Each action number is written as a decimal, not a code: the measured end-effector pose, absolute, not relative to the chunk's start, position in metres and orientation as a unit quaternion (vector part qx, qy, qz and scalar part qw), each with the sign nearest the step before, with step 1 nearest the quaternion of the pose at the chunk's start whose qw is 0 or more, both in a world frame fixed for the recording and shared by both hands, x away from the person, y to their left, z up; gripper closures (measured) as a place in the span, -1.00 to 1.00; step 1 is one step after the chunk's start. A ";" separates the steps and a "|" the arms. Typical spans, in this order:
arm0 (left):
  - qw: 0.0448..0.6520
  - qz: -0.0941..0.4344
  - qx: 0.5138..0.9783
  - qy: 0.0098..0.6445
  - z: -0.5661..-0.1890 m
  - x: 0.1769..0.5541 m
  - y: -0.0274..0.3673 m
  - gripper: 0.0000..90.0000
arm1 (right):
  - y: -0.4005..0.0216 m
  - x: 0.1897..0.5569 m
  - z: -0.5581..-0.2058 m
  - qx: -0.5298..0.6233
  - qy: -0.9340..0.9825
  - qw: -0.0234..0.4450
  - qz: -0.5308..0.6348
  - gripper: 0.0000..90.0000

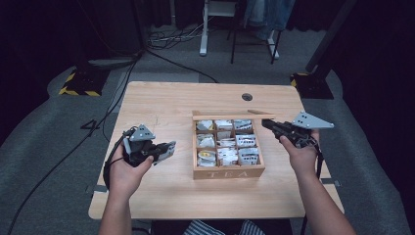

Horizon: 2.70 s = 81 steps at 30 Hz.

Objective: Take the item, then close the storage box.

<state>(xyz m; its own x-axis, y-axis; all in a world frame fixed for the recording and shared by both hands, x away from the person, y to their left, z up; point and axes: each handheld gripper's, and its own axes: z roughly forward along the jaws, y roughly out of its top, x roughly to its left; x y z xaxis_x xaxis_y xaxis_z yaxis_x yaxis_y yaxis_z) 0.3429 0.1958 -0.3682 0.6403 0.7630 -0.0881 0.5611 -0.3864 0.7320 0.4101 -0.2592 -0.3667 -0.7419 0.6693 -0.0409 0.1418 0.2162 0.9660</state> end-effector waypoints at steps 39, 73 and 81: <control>0.381 0.124 0.764 0.505 -0.454 0.388 0.244 0.88 | -0.262 0.410 -0.367 0.274 0.745 0.233 0.563 1.00; 0.394 0.186 0.792 0.428 -0.400 0.354 0.184 -0.29 | -0.263 0.410 -0.367 0.274 0.746 0.231 0.561 1.00; 0.379 0.132 0.830 0.387 -0.430 0.325 0.152 -0.32 | -0.263 0.410 -0.366 0.273 0.746 0.230 0.562 1.00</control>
